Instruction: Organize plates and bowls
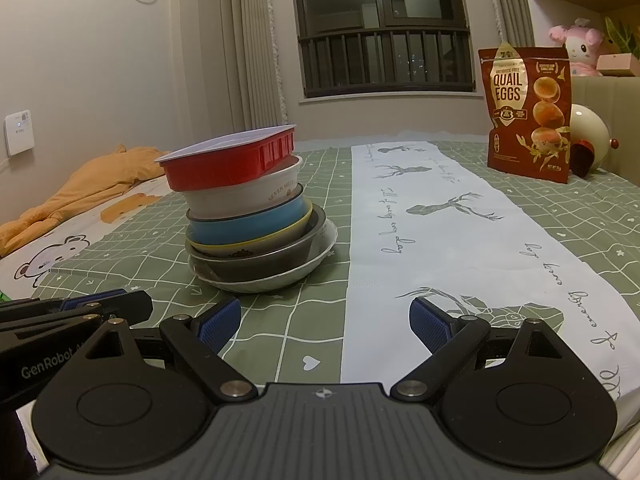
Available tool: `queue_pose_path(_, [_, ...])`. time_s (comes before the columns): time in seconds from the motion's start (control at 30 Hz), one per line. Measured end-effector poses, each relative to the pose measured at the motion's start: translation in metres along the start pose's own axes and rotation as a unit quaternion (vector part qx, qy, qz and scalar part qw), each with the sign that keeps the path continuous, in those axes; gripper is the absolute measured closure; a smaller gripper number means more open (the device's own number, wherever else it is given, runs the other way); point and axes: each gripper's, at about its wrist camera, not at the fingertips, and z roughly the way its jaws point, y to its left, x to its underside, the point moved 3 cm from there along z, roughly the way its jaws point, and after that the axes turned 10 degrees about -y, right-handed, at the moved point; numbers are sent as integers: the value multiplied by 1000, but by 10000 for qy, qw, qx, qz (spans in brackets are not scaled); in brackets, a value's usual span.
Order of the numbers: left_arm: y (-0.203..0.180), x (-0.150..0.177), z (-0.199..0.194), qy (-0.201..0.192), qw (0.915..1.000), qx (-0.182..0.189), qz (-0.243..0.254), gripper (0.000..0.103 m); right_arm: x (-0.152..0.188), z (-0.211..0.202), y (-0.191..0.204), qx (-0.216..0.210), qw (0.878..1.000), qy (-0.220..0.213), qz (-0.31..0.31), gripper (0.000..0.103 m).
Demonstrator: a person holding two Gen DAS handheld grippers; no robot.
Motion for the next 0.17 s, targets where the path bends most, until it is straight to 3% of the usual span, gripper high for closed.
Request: queue_pose_path(0.17, [2, 2, 0, -12, 10000, -67, -31, 85, 0, 0, 0, -14, 10000, 11, -3, 11])
